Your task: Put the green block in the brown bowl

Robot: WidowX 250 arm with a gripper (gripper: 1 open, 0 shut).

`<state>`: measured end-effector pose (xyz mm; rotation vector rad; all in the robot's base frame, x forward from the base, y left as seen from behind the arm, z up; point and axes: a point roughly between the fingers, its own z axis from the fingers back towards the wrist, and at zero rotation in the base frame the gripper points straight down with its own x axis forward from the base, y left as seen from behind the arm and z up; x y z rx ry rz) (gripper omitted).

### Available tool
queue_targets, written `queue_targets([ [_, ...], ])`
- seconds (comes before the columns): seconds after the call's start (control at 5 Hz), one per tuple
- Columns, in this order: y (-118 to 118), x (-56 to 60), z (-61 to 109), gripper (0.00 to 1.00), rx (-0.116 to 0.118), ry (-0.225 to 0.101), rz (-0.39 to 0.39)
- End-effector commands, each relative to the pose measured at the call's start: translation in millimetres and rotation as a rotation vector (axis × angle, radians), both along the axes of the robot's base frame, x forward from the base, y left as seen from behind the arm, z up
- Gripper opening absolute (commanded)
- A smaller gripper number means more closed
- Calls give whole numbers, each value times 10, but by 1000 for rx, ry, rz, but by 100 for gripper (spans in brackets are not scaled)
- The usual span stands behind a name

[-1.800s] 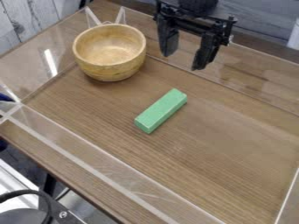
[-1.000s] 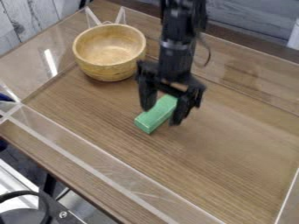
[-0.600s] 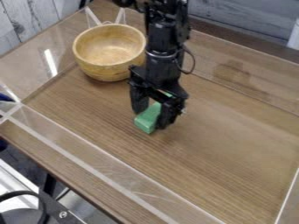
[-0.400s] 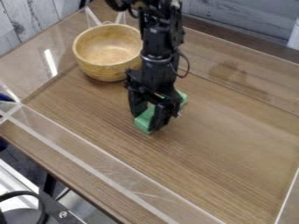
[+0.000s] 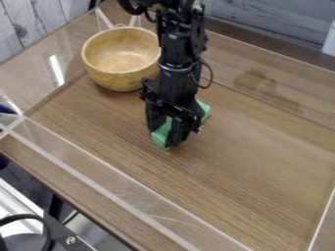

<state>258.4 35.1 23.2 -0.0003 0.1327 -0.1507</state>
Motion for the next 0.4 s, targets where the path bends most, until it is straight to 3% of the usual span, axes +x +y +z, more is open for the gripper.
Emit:
queue_targets([
  [0.0, 74, 72, 7, 0, 3, -33, -2],
  [0.2, 55, 68, -10, 0, -7, -51, -9],
])
